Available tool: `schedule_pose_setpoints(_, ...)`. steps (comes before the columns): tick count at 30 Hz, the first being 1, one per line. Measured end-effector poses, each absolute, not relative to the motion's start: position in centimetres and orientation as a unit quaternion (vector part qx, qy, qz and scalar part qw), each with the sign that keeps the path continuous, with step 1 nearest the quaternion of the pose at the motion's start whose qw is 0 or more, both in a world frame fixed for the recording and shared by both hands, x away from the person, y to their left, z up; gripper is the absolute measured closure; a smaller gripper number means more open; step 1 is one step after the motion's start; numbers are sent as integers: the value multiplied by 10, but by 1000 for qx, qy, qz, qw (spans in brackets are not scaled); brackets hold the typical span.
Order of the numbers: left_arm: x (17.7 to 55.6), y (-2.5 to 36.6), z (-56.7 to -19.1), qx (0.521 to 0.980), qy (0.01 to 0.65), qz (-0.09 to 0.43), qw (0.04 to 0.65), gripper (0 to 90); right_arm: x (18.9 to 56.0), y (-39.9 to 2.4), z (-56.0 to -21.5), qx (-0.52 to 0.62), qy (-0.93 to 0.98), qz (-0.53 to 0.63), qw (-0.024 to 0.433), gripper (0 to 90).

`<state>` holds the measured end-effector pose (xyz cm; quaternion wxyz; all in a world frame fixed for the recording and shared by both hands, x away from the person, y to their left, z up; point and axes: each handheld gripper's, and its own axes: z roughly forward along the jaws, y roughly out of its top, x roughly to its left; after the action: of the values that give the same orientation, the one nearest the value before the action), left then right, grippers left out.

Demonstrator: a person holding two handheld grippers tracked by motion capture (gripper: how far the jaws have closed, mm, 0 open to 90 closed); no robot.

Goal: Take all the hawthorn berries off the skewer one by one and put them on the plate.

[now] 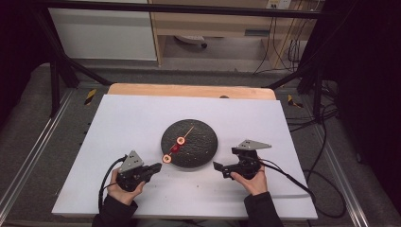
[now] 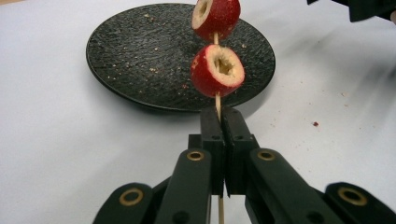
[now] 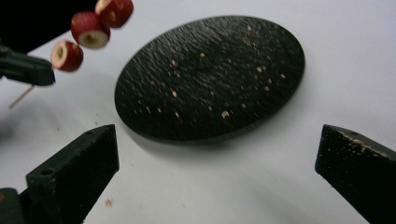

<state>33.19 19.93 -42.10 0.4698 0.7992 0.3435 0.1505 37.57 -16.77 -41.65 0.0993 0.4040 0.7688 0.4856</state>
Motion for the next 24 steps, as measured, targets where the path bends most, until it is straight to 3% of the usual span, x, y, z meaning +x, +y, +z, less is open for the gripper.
schedule_pose_setpoints(10,329,199,-425,800,338,147,474,883,385,-124,-425,406,725,552,70,20)
schedule_pose_setpoints(24,327,192,-430,804,329,147,473,883,393,-95,-425,422,672,606,51,149)
